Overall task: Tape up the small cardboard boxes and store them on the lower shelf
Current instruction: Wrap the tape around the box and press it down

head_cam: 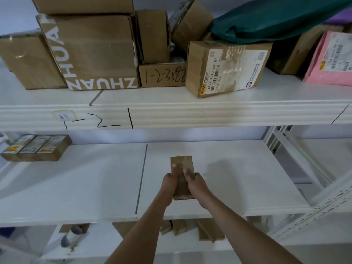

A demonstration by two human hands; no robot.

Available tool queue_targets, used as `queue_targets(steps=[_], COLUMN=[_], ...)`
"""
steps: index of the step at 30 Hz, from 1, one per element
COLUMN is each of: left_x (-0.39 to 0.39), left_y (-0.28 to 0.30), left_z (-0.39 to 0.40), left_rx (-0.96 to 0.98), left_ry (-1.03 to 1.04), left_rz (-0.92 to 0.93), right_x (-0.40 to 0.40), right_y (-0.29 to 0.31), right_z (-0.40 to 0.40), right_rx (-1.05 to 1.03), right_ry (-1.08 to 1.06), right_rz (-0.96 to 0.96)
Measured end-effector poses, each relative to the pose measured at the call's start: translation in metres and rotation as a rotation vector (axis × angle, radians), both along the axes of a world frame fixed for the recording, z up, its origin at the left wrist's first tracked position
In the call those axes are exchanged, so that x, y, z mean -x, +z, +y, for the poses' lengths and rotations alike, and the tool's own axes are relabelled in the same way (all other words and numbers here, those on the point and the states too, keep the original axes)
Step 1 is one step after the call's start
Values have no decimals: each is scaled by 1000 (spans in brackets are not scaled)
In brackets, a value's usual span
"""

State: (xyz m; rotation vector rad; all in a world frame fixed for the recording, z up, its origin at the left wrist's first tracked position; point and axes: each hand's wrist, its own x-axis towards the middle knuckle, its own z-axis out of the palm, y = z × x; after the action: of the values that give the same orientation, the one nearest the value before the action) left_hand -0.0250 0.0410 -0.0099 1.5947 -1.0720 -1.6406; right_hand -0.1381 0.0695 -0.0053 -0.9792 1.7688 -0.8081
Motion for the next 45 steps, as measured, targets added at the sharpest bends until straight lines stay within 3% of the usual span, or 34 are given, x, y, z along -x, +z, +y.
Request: queue_targets(steps=[2,4,8,10,13,15,23,28,35,38,41,43,45], left_x=[-2,-1,1,-4,-4,-5,-11,-13,-18,-32,-67,-95,-117], left_y=[-8,-14,-27,-36,-42,-51,-62,-56,-52,-40,-39,-51,-70], left_z=[1,4,9,10,10,10,15,15,11,16,34,50,66], left_rx=[-92,-123,-149,-72,-21,-109,20,25,0,57,195,100,-56], left_ry=[2,-23,-69,30,-94,-132,-75,-58,-56,64,385,555,578], left_rz=[94,54,-154,-287,-481,-452,-422,-412,-422,-448,-589,-581,-531], right_x=[-1,-1,-3,-3,-4,-2,4,3,-3,-12,-30,-46,-64], right_y=[-8,-14,-27,-32,-38,-43,-54,-57,-39,-25,-18,-14,-14], right_z=[2,5,8,10,11,14,18,15,9,15,26,32,36], right_rx=[-42,-112,-181,-213,-239,-235,-97,-160,-254,-163,160,353,378], right_ry=[-53,-127,-40,19,71,37,-88,-17,38,21,-71,-88,-68], right_rz=[4,24,133,278,384,341,231,277,482,599,722,669,575])
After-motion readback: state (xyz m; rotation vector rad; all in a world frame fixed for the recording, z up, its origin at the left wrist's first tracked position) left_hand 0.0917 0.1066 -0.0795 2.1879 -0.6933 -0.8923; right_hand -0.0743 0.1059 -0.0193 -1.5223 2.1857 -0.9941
